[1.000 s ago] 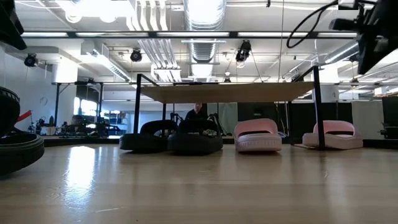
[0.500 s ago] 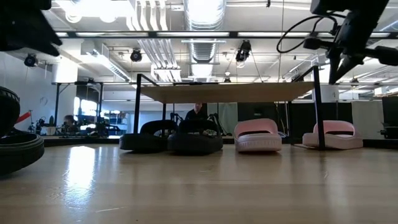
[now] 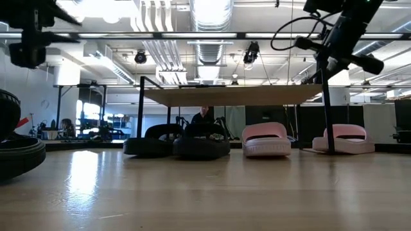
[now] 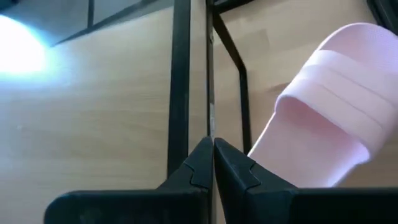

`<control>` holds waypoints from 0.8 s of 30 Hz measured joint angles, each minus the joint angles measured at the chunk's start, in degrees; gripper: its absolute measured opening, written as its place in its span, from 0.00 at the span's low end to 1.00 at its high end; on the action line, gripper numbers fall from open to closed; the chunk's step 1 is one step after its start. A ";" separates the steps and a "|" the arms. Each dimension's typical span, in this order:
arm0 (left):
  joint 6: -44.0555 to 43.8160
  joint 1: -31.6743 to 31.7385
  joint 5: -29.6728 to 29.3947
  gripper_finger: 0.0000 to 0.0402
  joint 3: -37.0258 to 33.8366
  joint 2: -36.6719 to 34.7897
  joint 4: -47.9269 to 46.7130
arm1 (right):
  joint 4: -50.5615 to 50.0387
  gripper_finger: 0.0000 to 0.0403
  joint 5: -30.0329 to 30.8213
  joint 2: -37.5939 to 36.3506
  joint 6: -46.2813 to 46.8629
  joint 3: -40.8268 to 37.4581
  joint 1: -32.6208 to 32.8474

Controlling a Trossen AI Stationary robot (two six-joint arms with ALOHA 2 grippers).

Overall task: Pick and place slides into the shelf
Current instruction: Adjust the shelf

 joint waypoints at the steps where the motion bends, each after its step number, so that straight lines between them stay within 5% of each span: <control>1: 2.62 0.00 0.06 0.35 -1.94 -0.88 5.48 | 0.23 0.02 -0.07 0.58 0.04 0.00 -0.02; 8: 6.79 0.00 0.26 0.35 -12.33 0.47 23.61 | -0.18 0.02 0.91 3.24 0.27 0.00 -1.47; 19: 2.02 2.62 -6.56 0.35 -12.89 5.02 23.13 | 5.90 0.02 4.28 3.62 -3.84 0.00 -5.98; 24: 2.16 6.32 6.27 0.35 -13.35 5.69 28.69 | 7.49 0.02 3.50 3.75 -4.66 0.00 -5.89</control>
